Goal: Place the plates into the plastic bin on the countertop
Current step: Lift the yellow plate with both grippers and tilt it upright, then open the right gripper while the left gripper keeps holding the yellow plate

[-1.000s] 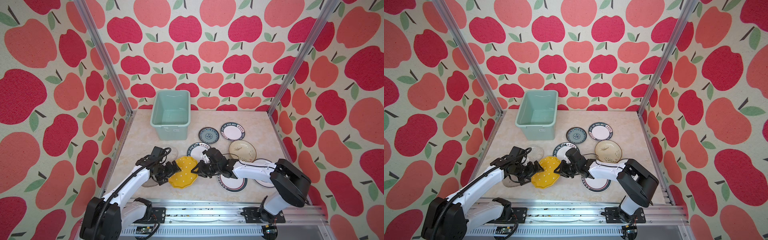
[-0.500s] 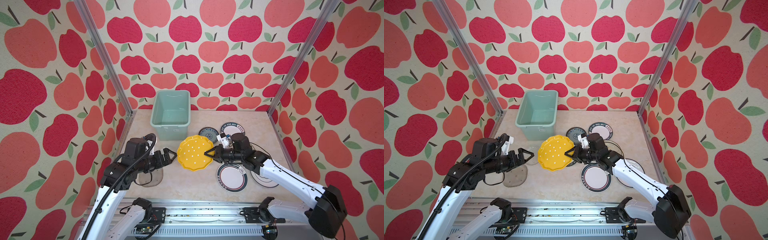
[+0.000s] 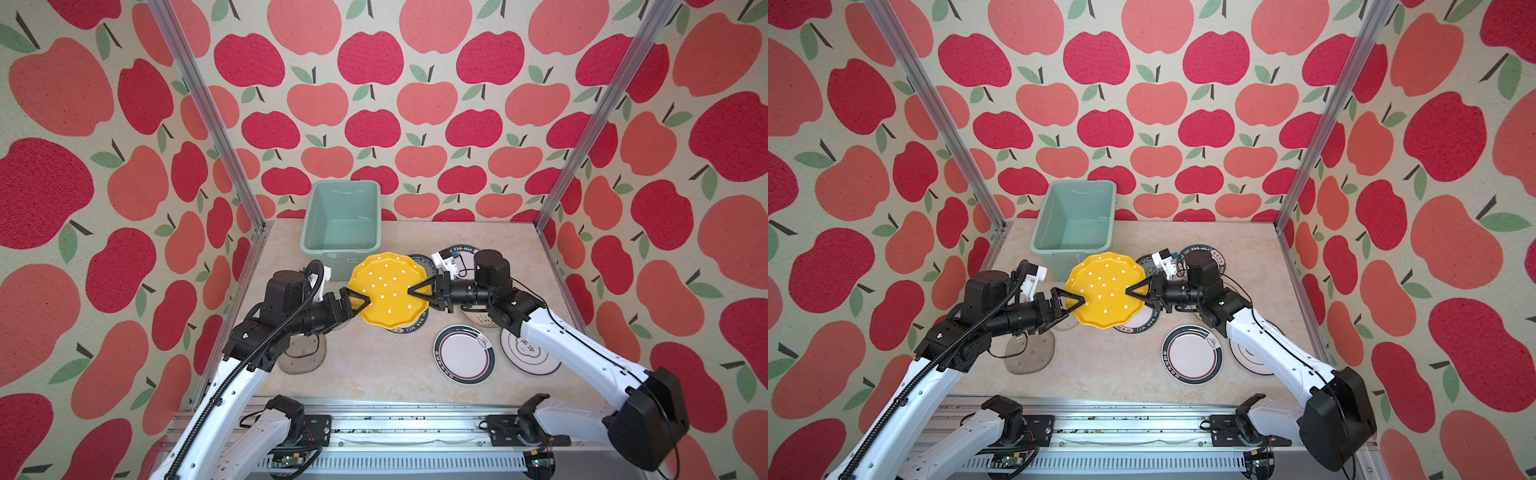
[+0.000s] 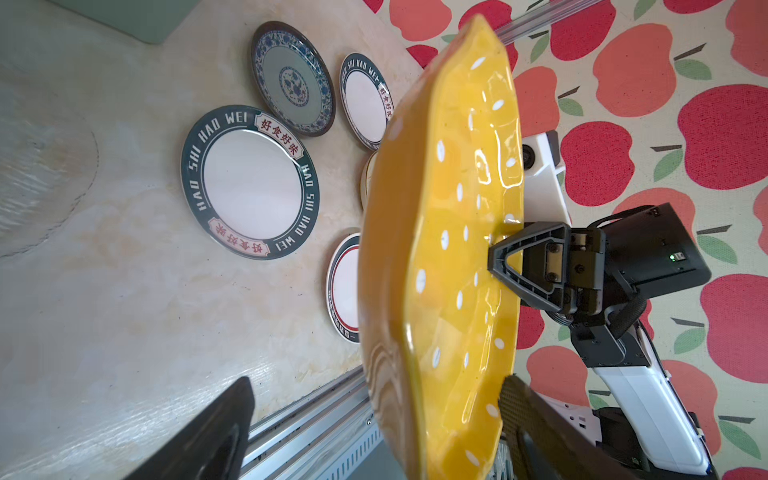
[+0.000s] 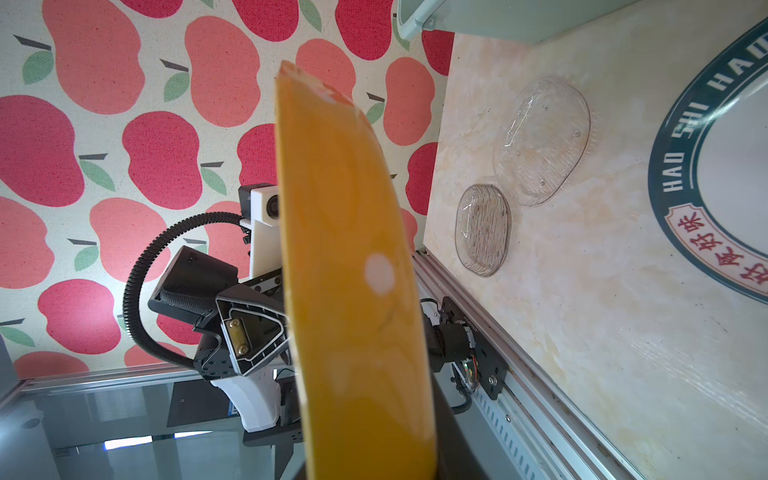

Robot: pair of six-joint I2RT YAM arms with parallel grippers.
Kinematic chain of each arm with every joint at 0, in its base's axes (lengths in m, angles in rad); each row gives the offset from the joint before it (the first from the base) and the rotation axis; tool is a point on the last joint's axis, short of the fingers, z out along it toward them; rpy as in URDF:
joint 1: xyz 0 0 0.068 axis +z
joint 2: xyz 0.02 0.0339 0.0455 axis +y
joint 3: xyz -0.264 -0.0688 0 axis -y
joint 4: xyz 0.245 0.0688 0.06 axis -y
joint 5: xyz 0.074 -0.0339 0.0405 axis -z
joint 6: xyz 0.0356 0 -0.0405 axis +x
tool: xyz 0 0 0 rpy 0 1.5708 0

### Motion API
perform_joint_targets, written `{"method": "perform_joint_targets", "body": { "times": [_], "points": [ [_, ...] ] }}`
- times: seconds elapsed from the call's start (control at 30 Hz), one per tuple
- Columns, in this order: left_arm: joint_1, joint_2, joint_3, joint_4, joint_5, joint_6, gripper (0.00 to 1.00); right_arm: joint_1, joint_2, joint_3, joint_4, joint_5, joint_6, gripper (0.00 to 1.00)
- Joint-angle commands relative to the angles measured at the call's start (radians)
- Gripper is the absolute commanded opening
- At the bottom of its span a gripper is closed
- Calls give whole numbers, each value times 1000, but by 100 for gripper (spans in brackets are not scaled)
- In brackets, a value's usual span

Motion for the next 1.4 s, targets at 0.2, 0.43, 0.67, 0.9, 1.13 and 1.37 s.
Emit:
{"method": "perform_joint_targets", "body": {
  "times": [0.2, 0.43, 0.67, 0.9, 1.13, 1.37],
  "points": [
    [-7, -2, -78, 300, 0, -174, 82, -2, 20, 57, 227, -20, 64, 5],
    [-14, 12, -134, 387, -2, -226, 70, 0, 50, 45, 307, 8, 106, 3],
    [-18, 10, -181, 492, -32, -296, 56, 3, 83, 50, 333, 34, 120, 3],
    [-18, 36, -198, 557, -32, -326, 44, 9, 126, 60, 361, 37, 136, 3],
    [-19, 40, -229, 616, -48, -362, 34, 23, 158, 71, 368, 45, 139, 3],
    [-21, 37, -227, 637, -93, -388, 12, 23, 178, 88, 349, 58, 127, 15]
  ]
}}
